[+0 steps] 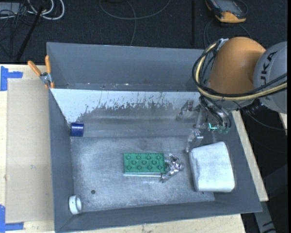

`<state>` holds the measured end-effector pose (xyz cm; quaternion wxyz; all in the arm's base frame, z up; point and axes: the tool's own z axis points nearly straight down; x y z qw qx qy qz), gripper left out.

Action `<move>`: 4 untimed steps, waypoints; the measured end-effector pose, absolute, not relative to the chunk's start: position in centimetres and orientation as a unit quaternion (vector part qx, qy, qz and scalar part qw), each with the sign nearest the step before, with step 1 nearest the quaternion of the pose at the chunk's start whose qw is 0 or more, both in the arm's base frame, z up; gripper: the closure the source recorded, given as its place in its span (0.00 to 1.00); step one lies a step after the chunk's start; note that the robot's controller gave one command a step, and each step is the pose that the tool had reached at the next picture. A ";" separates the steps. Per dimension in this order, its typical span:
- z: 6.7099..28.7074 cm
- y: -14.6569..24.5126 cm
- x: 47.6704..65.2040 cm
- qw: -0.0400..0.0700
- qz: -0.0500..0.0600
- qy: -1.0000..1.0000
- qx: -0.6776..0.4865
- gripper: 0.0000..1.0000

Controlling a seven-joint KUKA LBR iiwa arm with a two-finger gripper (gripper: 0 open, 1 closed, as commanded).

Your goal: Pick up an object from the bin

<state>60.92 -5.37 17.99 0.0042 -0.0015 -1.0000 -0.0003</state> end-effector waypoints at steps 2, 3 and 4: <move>7.4 -2.1 56.6 -0.002 0.001 -0.999 0.037 0.00; 7.6 -1.9 56.8 -0.006 0.000 -0.999 0.038 1.00; 17.8 -0.1 56.9 -0.004 0.000 -0.999 0.053 1.00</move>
Offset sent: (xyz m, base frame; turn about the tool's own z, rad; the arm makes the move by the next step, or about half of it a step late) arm -0.0435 0.0217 -0.0897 -0.1635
